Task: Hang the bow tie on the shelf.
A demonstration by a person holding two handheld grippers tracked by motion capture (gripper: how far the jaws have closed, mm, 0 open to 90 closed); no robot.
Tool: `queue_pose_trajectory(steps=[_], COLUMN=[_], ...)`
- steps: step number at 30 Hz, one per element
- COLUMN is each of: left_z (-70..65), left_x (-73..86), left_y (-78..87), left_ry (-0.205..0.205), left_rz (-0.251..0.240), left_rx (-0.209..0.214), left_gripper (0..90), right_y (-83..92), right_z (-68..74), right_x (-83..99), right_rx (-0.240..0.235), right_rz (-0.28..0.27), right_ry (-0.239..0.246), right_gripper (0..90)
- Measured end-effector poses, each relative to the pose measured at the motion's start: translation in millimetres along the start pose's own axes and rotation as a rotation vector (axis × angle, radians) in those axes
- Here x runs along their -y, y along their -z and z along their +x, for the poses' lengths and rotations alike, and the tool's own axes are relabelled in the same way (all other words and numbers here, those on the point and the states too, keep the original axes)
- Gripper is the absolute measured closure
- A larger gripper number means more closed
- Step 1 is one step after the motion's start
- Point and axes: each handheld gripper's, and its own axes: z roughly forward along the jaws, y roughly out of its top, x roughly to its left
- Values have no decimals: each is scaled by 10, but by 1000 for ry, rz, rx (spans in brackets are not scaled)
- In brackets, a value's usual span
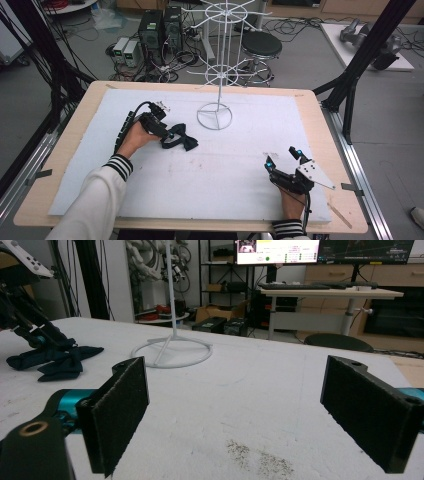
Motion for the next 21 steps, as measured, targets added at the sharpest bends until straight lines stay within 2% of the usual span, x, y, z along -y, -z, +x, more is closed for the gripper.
queue_pose_trajectory(steps=[6, 9, 10, 11, 12, 13, 15, 16, 21], left_z=[-9, -35, -45, -45, -55, -62, -66, -71, -80], left_x=[-1, -5, -7, -7, -7, -11, -11, -13, -8], left_y=[-24, -32, -28, -28, -29, -19, -15, 5, 45], left_ry=[-8, -19, -36, -36, -33, -51, -58, -70, -80], left_rz=[11, 24, 40, 40, 37, 43, 42, 30, 2], left_rx=[15, 25, 31, 31, 37, 37, 41, 30, 24], left_gripper=[624, 735, 778, 854, 868, 877, 880, 881, 884], right_y=[-1, -1, -1, -1, 1, 1, 1, -1, -1], right_z=[-4, -4, -5, -5, -2, -2, -2, -3, -1], right_x=[0, 0, 0, 0, 0, -1, 0, -1, -1], right_rx=[1, 1, 1, 1, 4, 3, 3, 2, 1], right_rz=[-3, -3, -3, -3, -1, -1, -1, -3, -2], right_ry=[3, 3, 3, 3, -3, -3, -2, 1, 1], right_gripper=[111, 111, 111, 111, 111, 111, 111, 111, 111])
